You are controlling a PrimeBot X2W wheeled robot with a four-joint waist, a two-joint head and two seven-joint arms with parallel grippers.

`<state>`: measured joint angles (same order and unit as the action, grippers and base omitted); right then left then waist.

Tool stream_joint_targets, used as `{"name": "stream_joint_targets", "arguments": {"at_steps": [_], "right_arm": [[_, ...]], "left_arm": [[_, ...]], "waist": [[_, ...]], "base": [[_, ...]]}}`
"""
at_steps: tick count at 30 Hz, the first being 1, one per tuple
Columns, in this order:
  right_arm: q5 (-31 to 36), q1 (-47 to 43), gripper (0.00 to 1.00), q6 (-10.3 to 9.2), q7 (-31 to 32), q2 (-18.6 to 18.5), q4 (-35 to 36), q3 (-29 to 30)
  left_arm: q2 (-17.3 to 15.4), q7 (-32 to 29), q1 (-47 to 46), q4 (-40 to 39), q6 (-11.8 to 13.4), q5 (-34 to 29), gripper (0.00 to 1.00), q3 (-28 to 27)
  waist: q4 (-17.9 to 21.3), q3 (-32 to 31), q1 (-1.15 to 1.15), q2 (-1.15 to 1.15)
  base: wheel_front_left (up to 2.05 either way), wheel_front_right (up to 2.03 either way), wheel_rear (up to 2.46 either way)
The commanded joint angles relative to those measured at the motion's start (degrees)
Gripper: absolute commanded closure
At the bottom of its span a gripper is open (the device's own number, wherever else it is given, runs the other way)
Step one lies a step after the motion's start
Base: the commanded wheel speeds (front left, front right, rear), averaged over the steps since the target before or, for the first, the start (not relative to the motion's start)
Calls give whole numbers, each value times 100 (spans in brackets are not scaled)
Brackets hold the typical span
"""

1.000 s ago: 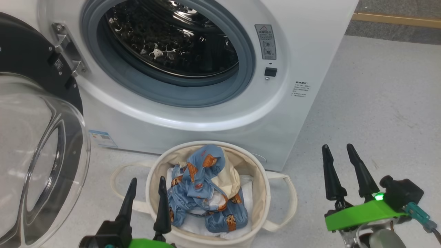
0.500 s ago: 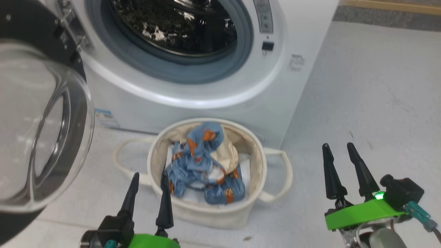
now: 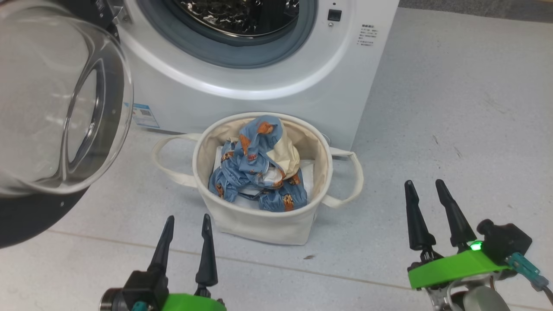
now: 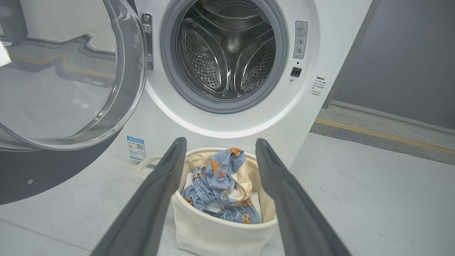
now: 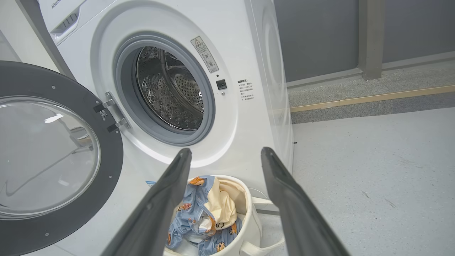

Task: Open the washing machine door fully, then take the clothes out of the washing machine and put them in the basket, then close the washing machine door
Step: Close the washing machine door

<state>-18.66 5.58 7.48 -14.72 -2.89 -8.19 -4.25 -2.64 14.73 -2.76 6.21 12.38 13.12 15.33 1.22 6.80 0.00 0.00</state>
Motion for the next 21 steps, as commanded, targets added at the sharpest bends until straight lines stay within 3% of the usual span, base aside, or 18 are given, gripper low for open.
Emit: {"name": "stream_joint_targets", "arguments": {"at_steps": [1, 21], "right_arm": [[39, 155, 0, 1, -28, 2, 159, -125], [45, 179, 0, 1, -28, 2, 195, -209]], "left_arm": [[-24, 27, -130, -201, 28, -75, 0, -169], [-24, 27, -164, -261, 76, -190, 0, -151]], "waist": [[-2, -6, 0, 0], [-199, -3, 0, 0]], "base": [[-74, 74, 0], [-8, 8, 0]]}}
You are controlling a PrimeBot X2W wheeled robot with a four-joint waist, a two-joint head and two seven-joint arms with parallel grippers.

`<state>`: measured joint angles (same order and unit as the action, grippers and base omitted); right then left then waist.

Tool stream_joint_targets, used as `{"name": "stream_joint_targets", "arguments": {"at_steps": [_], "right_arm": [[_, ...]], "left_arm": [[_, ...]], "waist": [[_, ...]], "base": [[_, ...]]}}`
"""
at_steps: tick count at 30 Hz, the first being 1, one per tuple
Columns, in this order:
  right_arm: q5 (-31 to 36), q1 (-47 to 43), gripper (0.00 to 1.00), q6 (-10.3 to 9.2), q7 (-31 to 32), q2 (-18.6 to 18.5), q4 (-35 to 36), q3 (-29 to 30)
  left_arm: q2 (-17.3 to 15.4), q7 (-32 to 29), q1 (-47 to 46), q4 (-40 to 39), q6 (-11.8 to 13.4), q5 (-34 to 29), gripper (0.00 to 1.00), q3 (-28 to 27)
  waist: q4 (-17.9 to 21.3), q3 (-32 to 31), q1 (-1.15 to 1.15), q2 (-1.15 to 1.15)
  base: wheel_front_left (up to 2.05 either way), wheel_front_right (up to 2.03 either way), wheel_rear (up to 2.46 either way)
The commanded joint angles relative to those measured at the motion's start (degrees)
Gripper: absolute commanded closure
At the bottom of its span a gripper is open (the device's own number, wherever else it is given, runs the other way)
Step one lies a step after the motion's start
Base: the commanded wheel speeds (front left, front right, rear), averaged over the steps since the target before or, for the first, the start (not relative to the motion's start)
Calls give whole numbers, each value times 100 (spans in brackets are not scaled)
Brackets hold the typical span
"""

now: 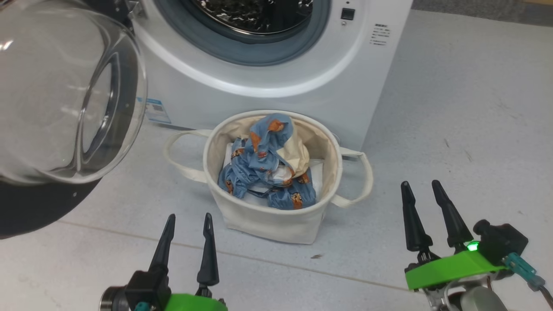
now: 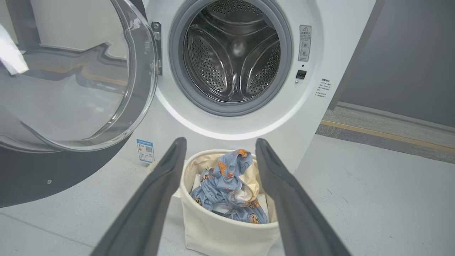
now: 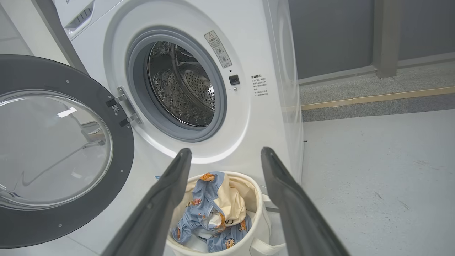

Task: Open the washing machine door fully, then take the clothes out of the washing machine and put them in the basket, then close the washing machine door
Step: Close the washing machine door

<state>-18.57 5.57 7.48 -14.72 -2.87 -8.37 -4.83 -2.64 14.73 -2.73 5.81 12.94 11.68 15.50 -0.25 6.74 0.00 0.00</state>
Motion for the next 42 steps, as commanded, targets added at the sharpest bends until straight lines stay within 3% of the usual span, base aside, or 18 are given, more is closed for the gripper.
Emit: {"name": "stream_joint_targets", "arguments": {"at_steps": [1, 26, 36, 42], "right_arm": [[43, 179, 0, 1, -28, 0, 219, -167], [195, 53, 0, 1, -28, 0, 368, -852], [186, -68, 0, 1, -28, 0, 362, -993], [181, -111, 0, 1, -28, 0, 330, -1038]], "left_arm": [[-24, 27, -167, -229, 28, -47, 0, -160], [-24, 27, 190, -532, 216, -87, 0, -101], [-24, 27, 281, -561, 246, -97, 0, -105], [-24, 27, 345, -554, 241, -115, 0, -140]], "waist": [[-103, 2, 0, 0], [-1959, -127, 0, 0], [-2501, -177, 0, 0], [-2622, -237, 0, 0]], "base": [[0, 0, 0], [0, 0, 0], [0, 0, 0], [0, 0, 0]]}}
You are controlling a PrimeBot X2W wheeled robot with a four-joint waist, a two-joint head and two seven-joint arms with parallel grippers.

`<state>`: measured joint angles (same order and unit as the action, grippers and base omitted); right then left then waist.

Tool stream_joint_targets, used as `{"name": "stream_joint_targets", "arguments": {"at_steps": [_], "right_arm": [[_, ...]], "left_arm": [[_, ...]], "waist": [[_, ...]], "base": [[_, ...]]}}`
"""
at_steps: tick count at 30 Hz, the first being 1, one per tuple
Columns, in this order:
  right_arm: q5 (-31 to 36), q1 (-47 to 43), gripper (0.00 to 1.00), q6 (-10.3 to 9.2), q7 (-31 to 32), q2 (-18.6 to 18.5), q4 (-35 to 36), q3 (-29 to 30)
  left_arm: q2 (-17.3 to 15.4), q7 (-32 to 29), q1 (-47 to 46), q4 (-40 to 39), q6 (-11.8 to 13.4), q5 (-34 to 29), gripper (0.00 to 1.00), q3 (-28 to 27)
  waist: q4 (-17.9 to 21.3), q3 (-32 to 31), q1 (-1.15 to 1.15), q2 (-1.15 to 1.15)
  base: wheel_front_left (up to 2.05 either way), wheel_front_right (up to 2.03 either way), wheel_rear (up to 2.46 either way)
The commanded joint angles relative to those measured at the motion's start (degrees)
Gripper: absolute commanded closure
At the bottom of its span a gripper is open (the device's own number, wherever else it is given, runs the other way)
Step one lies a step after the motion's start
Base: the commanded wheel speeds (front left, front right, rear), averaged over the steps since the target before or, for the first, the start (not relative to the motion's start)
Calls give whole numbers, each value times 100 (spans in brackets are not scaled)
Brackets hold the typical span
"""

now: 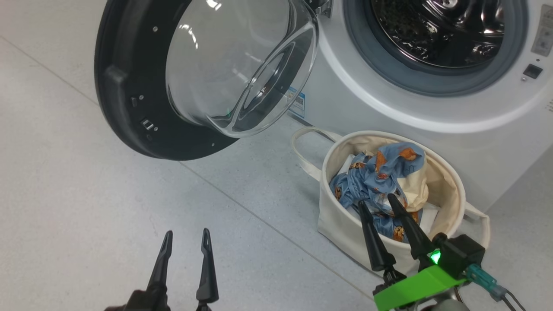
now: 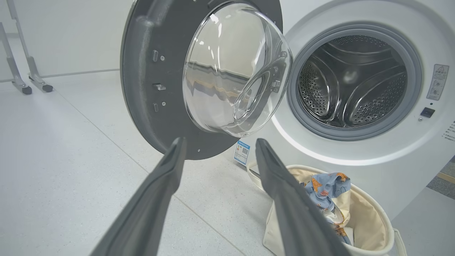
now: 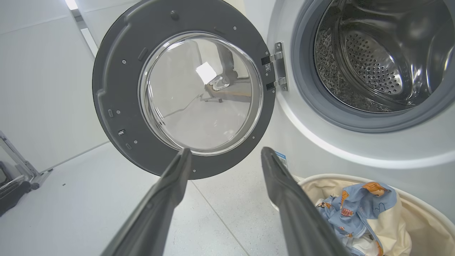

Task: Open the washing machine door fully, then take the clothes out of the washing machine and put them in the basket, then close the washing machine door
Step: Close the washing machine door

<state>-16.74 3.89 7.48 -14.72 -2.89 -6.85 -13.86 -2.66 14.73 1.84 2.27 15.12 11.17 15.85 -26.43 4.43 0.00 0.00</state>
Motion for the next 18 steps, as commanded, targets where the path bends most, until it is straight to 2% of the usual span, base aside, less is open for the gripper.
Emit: {"name": "stream_joint_targets", "arguments": {"at_steps": [1, 18], "right_arm": [[-4, 54, 0, 1, -28, 2, 177, -143], [40, 115, 0, 1, -28, 2, 175, -106]], "left_arm": [[-21, 27, -104, -202, 19, -66, 0, -177], [-21, 27, -141, -276, 92, 0, 0, -137]], "waist": [[-15, -10, 0, 0], [15, 118, 0, 0]], "base": [[0, 0, 0], [0, 0, 0]]}}
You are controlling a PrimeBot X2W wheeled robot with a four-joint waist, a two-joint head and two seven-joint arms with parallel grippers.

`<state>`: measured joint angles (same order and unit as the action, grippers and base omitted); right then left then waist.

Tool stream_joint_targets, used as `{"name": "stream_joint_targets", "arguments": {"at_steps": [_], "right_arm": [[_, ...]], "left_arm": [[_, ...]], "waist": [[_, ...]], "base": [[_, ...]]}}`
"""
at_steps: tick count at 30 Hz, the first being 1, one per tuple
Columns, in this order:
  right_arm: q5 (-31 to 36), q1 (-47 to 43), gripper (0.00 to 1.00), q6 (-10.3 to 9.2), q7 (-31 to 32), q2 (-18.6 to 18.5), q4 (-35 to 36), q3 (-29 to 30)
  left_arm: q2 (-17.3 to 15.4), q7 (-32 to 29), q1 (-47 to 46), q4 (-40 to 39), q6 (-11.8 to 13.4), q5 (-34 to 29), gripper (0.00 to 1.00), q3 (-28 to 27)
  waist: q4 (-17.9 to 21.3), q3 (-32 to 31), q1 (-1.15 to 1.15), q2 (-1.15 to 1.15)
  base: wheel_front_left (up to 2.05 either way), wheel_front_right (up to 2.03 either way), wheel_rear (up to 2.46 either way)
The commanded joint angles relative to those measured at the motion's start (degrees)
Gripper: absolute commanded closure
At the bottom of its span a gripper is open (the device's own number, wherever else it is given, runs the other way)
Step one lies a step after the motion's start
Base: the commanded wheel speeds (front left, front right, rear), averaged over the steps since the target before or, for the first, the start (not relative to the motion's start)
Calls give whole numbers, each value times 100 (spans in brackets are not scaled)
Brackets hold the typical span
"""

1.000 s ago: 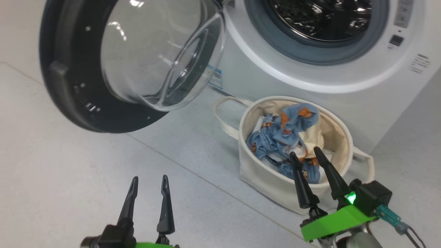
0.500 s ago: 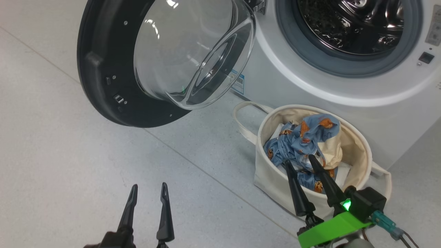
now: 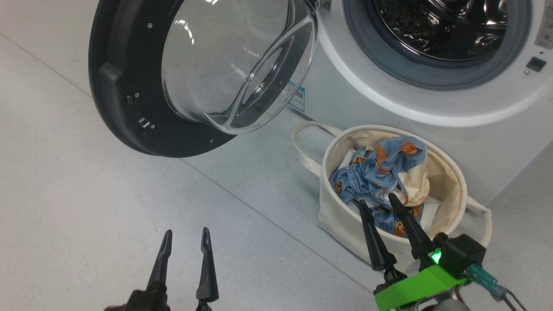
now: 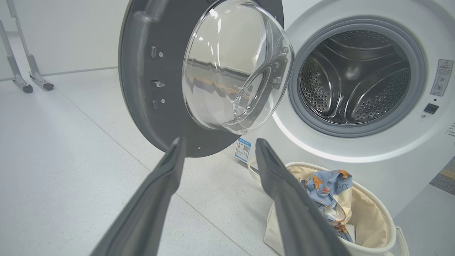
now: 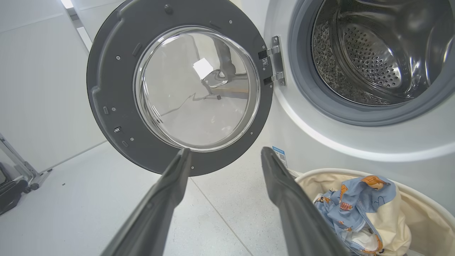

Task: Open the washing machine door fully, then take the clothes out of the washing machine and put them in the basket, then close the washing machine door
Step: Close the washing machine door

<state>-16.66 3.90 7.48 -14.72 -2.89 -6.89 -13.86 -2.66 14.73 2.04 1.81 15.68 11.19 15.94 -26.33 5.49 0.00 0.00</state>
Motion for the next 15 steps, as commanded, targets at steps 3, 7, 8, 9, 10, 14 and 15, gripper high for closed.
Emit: {"name": "stream_joint_targets", "arguments": {"at_steps": [3, 7, 8, 9, 10, 14, 15], "right_arm": [[36, 130, 0, 1, -28, 2, 176, -97], [43, 141, 0, 1, -28, 2, 175, -90], [45, 144, 0, 1, -28, 2, 176, -86], [46, 146, 0, 1, -28, 2, 177, -83], [46, 148, 0, 1, -28, 2, 179, -80], [34, 149, 0, 1, -28, 2, 187, -84], [31, 148, 0, 1, -28, 2, 188, -86]], "left_arm": [[-21, 27, -182, -232, 48, 8, 0, -131], [-21, 27, -191, -233, 67, 16, 0, -111], [-21, 27, -193, -233, 71, 16, 0, -109], [-21, 27, -195, -234, 74, 15, 0, -108], [-21, 27, -198, -235, 76, 13, 0, -108], [-21, 27, -201, -242, 79, 9, 0, -119], [-21, 27, -200, -242, 75, 11, 0, -127]], "waist": [[10, 45, 0, 0], [10, 70, 0, 0], [9, 73, 0, 0], [8, 75, 0, 0], [7, 76, 0, 0], [7, 76, 0, 0], [9, 77, 0, 0]], "base": [[0, 0, 0], [0, 0, 0], [0, 0, 0], [0, 0, 0], [0, 0, 0], [0, 0, 0], [0, 0, 0]]}}
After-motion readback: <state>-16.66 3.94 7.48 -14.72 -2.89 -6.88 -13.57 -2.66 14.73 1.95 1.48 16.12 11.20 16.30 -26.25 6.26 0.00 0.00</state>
